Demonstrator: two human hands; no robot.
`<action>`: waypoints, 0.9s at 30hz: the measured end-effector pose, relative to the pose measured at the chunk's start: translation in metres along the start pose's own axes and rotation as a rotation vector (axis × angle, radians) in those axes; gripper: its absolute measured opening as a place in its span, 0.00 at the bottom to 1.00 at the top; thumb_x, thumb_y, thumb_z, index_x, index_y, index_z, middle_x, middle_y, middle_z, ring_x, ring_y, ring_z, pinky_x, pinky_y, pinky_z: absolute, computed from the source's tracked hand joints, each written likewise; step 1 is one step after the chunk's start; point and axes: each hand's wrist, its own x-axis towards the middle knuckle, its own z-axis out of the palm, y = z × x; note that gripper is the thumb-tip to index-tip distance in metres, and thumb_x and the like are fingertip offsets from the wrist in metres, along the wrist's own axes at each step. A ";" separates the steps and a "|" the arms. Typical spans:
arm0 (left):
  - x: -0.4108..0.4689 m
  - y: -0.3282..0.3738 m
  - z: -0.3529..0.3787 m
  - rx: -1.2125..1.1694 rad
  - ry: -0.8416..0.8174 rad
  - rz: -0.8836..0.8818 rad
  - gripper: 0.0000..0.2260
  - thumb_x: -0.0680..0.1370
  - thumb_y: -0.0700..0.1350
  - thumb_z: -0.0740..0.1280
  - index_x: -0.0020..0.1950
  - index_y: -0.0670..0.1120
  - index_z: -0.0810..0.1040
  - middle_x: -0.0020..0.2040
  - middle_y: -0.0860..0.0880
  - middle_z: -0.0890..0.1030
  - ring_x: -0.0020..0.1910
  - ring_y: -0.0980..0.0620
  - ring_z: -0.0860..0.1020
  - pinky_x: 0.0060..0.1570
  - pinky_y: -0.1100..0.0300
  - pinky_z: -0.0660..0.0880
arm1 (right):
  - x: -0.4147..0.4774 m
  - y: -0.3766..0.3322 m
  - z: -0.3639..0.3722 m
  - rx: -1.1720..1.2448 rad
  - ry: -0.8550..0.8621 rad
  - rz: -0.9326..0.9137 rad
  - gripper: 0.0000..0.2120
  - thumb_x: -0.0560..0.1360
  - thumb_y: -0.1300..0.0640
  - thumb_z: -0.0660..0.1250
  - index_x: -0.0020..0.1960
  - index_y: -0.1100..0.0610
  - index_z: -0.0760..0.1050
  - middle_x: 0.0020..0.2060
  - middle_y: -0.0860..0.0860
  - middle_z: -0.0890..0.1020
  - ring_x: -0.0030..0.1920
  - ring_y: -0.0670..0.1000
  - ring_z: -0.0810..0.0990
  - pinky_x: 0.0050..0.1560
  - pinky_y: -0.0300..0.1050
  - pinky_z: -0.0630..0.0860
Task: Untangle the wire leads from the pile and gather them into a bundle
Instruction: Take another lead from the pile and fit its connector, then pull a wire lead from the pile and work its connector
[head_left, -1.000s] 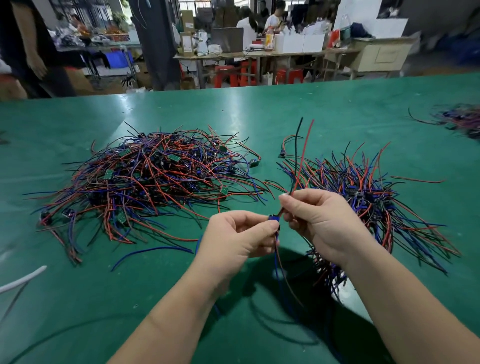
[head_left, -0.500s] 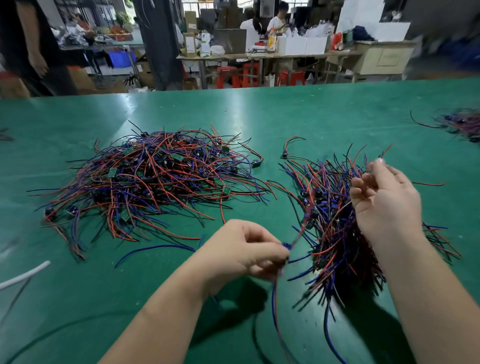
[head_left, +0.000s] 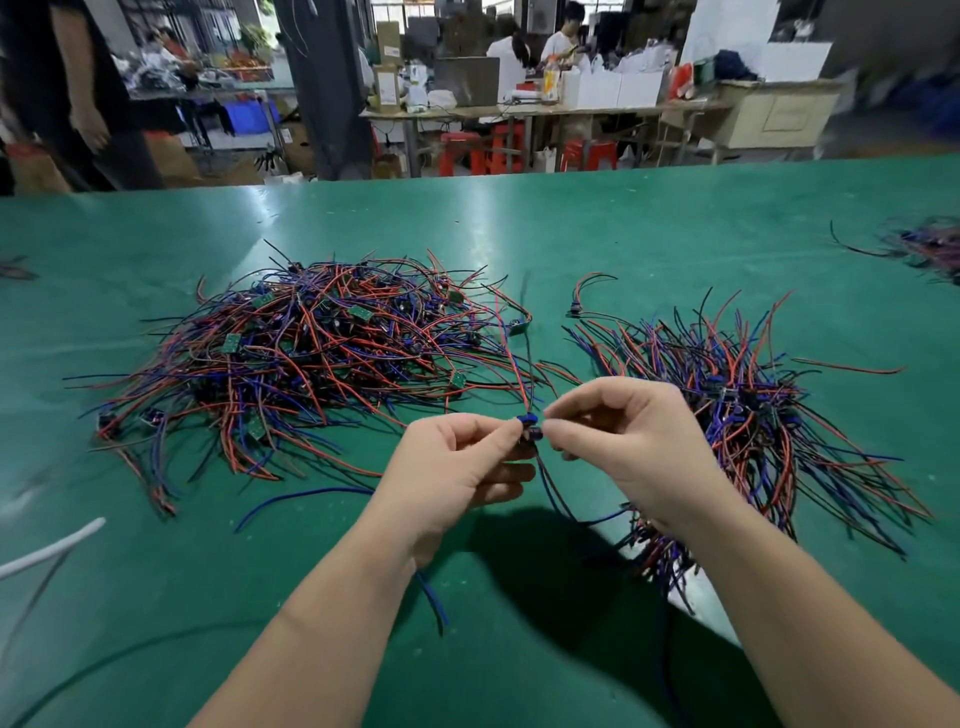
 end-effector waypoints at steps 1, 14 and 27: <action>0.000 0.001 -0.002 -0.011 0.005 -0.004 0.05 0.76 0.41 0.68 0.43 0.41 0.81 0.37 0.47 0.85 0.33 0.53 0.83 0.31 0.65 0.78 | 0.000 0.000 -0.002 0.020 -0.028 0.021 0.09 0.67 0.66 0.76 0.39 0.52 0.83 0.32 0.51 0.83 0.33 0.46 0.79 0.39 0.39 0.76; 0.003 0.009 -0.017 0.237 0.076 0.129 0.05 0.76 0.40 0.69 0.42 0.46 0.84 0.41 0.48 0.85 0.37 0.57 0.81 0.39 0.67 0.75 | -0.001 -0.011 -0.003 0.124 -0.008 0.035 0.09 0.65 0.64 0.77 0.43 0.55 0.83 0.34 0.53 0.83 0.34 0.50 0.77 0.42 0.43 0.74; 0.018 0.000 -0.082 1.375 0.648 -0.236 0.17 0.78 0.46 0.61 0.66 0.51 0.71 0.66 0.42 0.67 0.63 0.38 0.64 0.57 0.47 0.66 | 0.010 -0.007 -0.104 -0.779 0.510 0.254 0.16 0.68 0.59 0.73 0.55 0.57 0.82 0.31 0.52 0.78 0.35 0.50 0.76 0.38 0.38 0.71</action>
